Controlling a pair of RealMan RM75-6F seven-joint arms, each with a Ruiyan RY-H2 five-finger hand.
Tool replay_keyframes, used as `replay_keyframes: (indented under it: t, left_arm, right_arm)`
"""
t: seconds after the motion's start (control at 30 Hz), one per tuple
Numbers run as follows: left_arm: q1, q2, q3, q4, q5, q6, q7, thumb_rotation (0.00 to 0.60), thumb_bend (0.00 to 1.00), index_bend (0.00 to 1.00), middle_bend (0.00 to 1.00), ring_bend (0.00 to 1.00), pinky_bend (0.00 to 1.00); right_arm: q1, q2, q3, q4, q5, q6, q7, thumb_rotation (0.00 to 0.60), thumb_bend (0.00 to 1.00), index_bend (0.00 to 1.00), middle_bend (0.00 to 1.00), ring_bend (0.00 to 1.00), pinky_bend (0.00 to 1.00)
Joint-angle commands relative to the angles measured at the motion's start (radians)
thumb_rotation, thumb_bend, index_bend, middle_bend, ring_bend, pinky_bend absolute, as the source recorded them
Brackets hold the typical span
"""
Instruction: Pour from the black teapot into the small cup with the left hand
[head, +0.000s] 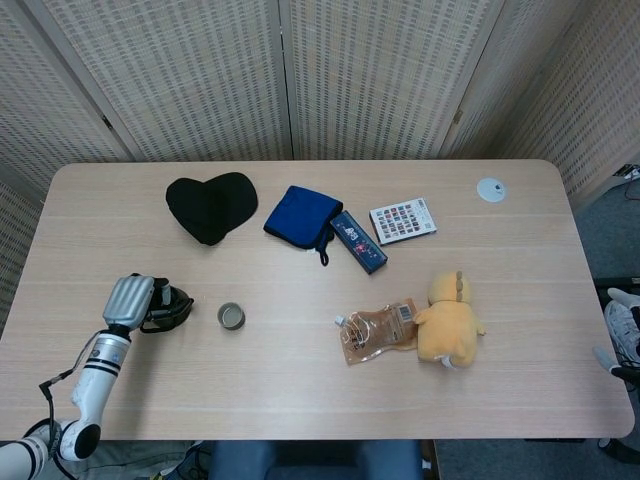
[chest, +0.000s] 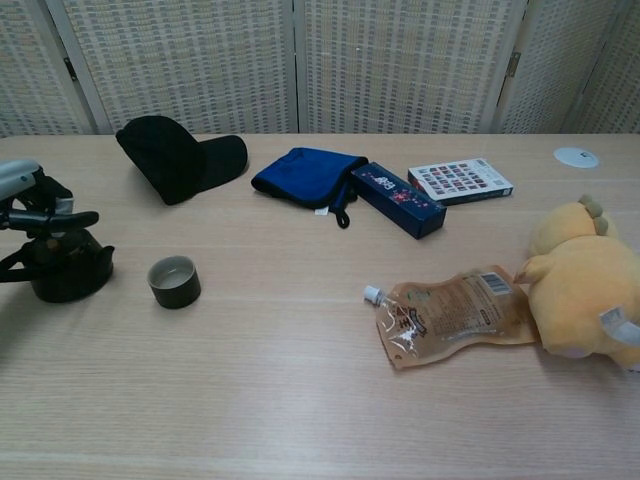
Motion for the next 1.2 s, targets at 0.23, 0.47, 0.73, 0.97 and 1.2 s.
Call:
replay_keyframes:
  t: [0.23, 0.47, 0.73, 0.97, 1.2]
  left_arm:
    - [0.020, 0.033, -0.020, -0.062, 0.022, 0.063, -0.038, 0.170, 0.20, 0.42, 0.34, 0.28, 0.19]
    - [0.074, 0.095, -0.030, -0.185, 0.013, 0.157, -0.006, 0.560, 0.20, 0.39, 0.33, 0.28, 0.19]
    - [0.180, 0.149, -0.001, -0.326, 0.016, 0.321, 0.097, 0.600, 0.20, 0.35, 0.33, 0.28, 0.18]
    - [0.274, 0.163, 0.054, -0.407, 0.097, 0.473, 0.154, 0.600, 0.20, 0.35, 0.33, 0.28, 0.18]
    - [0.326, 0.188, 0.109, -0.487, 0.186, 0.535, 0.199, 0.600, 0.20, 0.35, 0.33, 0.28, 0.17]
  right_arm:
    - [0.002, 0.004, 0.001, -0.004, -0.003, 0.000, -0.001, 0.600, 0.11, 0.24, 0.29, 0.22, 0.23]
    - [0.012, 0.010, -0.006, -0.006, -0.008, -0.024, 0.001, 0.600, 0.11, 0.24, 0.29, 0.22, 0.23]
    - [0.030, 0.011, -0.017, 0.004, -0.022, -0.060, 0.030, 0.600, 0.11, 0.24, 0.29, 0.22, 0.23]
    - [0.046, 0.001, -0.049, 0.015, -0.077, -0.083, 0.054, 0.600, 0.11, 0.24, 0.29, 0.22, 0.23]
    - [0.048, -0.010, -0.064, 0.018, -0.107, -0.074, 0.061, 0.600, 0.12, 0.24, 0.29, 0.22, 0.23]
